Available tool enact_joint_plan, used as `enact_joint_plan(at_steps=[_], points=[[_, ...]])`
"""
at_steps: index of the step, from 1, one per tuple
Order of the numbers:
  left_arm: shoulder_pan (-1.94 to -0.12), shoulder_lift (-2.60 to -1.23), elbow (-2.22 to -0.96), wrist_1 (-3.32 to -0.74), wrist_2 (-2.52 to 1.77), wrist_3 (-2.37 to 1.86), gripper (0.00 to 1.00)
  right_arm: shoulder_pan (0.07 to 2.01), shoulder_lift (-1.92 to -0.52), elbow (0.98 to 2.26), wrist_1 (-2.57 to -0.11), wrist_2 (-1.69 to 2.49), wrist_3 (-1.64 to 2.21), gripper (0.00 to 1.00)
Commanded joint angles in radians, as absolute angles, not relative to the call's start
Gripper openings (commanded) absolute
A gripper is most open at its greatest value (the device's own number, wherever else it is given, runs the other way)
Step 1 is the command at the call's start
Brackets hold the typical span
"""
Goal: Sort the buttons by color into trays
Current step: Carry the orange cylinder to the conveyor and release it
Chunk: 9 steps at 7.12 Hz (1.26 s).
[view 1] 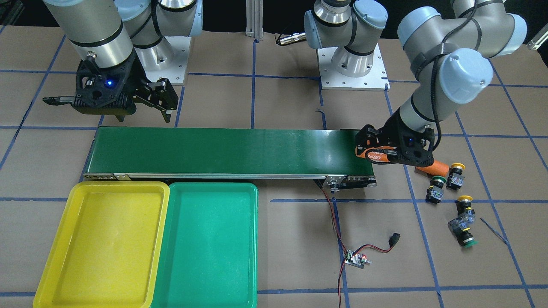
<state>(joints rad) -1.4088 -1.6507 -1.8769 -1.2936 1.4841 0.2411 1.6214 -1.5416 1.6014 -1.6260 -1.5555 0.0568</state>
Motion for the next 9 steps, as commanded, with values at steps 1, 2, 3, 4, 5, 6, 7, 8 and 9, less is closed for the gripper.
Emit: enact_joint_plan(at_steps=[1,2,3,4,5,6,7,8,9], points=[[-1.451,-1.591,-2.006,-1.278,1.482,0.082,0.12,1.621,-1.542,1.601,-1.625,-1.555,0.055,1.00],[-1.454,-1.598,-2.046,-1.213,1.483,0.071,0.12,1.621,-1.542,1.601,-1.624,-1.555,0.057,1.00],[-1.471,-1.621,-2.068,-1.147,1.482,0.028,0.13,1.621,-1.542,1.601,-1.624,-1.555,0.055,1.00],[-1.485,-1.631,-2.075,-1.096,1.482,0.028,0.18,1.621,-1.542,1.601,-1.624,-1.555,0.055,1.00],[-1.488,-1.635,-2.074,-1.094,1.483,0.025,0.68,1.621,-1.542,1.601,-1.624,-1.555,0.055,1.00],[-1.486,-1.635,-2.078,-1.098,1.482,0.044,1.00,1.621,-1.542,1.601,-1.624,-1.555,0.055,1.00],[-1.489,-1.626,-2.060,-1.094,1.486,0.044,1.00,1.621,-1.542,1.601,-1.626,-1.555,0.055,1.00],[-1.494,-1.599,-2.040,-1.113,1.486,0.044,1.00,1.621,-1.542,1.601,-1.626,-1.555,0.055,1.00],[-1.479,-1.597,-2.025,-1.124,1.491,0.044,1.00,1.621,-1.542,1.601,-1.626,-1.555,0.055,1.00]])
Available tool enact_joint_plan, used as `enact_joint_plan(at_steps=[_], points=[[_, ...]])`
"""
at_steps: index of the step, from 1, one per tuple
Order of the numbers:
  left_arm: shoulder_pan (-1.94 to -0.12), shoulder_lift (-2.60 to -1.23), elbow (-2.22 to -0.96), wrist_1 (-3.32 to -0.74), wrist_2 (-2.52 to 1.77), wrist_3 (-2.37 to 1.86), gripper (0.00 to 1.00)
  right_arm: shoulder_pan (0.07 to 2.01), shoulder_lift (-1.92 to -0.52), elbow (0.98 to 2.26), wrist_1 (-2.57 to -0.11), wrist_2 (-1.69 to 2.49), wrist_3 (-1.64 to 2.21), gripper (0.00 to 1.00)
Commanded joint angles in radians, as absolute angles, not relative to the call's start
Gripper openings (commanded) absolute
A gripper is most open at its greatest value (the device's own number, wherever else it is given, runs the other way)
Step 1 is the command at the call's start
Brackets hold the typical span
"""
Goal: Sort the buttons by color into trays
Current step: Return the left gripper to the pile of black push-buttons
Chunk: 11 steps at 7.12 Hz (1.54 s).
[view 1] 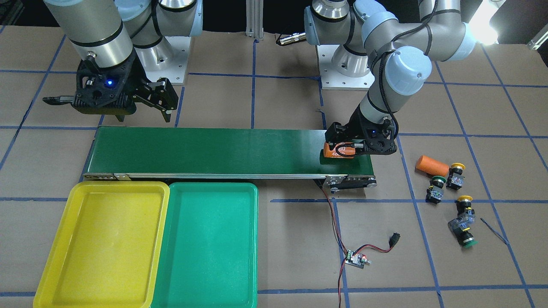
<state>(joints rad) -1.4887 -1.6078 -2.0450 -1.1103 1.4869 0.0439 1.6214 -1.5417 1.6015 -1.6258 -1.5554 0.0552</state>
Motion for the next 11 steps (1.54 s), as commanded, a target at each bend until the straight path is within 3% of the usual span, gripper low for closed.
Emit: enact_joint_plan(at_steps=[1,5,11], points=[[-1.439,-1.611,-1.996,-1.124,1.494,0.064,1.00,1.621,-1.542,1.601,-1.626,-1.555,0.055,1.00],[-1.071,-1.701,-1.996,-1.106,1.516,0.660,1.00,1.618,-1.542,1.601,-1.625,-1.555,0.055,1.00],[-0.950,-1.818,-2.011,-0.982,1.552,1.086,1.00,1.617,-1.546,1.618,-1.624,-1.568,0.043,1.00]])
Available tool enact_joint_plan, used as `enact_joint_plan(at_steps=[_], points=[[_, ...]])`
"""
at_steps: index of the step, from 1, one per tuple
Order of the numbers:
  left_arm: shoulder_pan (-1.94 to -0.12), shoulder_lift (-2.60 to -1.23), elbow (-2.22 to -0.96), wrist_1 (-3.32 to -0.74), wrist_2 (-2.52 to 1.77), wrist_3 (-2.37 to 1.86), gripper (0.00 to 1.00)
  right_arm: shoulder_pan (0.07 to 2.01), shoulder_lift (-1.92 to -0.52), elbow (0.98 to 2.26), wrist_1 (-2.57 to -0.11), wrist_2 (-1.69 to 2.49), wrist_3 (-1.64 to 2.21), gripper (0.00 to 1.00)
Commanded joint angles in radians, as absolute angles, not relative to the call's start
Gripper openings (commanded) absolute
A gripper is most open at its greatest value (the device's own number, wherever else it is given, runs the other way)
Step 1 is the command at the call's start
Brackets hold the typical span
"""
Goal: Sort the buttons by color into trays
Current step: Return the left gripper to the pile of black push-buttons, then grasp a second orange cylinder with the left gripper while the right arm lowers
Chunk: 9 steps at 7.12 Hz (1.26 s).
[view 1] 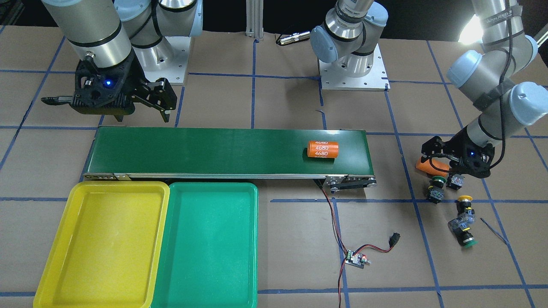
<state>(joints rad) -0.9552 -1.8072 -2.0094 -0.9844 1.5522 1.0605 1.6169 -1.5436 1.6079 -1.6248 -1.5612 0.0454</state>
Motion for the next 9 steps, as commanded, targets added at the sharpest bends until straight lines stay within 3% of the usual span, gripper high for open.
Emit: enact_joint_plan(at_steps=[1,3,6,9], points=[[-0.950,-1.825,-2.011,-0.982,1.552,1.085,1.00,1.618,-1.558,1.626,-1.640,-1.571,0.043,1.00],[-0.948,-1.847,-2.011,-0.982,1.555,1.081,1.00,1.640,-1.586,1.696,-1.623,-1.569,0.051,1.00],[-0.948,-1.867,-2.005,-0.982,1.569,1.078,1.00,1.640,-1.591,1.943,-1.643,-1.569,0.046,1.00],[-0.948,-1.871,-2.013,-0.982,1.578,1.074,1.00,1.672,-1.597,2.005,-1.690,-1.569,0.049,1.00]])
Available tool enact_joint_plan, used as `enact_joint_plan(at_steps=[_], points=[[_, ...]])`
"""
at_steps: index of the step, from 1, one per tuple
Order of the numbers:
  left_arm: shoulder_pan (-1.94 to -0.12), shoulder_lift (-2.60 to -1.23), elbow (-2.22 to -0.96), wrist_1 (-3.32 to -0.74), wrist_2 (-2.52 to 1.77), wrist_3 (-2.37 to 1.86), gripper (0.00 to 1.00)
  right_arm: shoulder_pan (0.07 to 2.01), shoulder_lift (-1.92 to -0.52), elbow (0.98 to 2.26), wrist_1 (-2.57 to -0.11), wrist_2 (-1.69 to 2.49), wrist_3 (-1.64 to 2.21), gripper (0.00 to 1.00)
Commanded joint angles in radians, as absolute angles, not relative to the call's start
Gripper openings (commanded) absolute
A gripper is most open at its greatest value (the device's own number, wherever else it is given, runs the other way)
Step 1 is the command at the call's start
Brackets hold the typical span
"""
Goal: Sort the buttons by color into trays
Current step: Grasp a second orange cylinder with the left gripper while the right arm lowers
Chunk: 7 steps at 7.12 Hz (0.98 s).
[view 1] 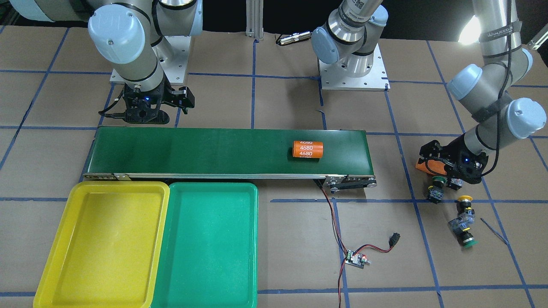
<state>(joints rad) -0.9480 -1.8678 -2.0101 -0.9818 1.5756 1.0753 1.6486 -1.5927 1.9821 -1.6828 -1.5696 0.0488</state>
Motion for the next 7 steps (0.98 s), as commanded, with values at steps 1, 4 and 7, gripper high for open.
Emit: enact_joint_plan(at_steps=[1,4,7], points=[[-0.948,-1.879,-2.013,-0.982,1.578,1.075,1.00,1.718,-1.591,2.005,-1.741,-1.569,0.043,1.00],[-0.948,-1.904,-2.014,-0.956,1.621,1.062,1.00,1.766,-1.583,2.003,-1.779,-1.568,-0.132,1.00],[-0.957,-1.867,-2.013,-0.979,1.621,0.879,0.26,1.756,-1.580,2.009,-1.831,-1.572,-0.699,1.00]])
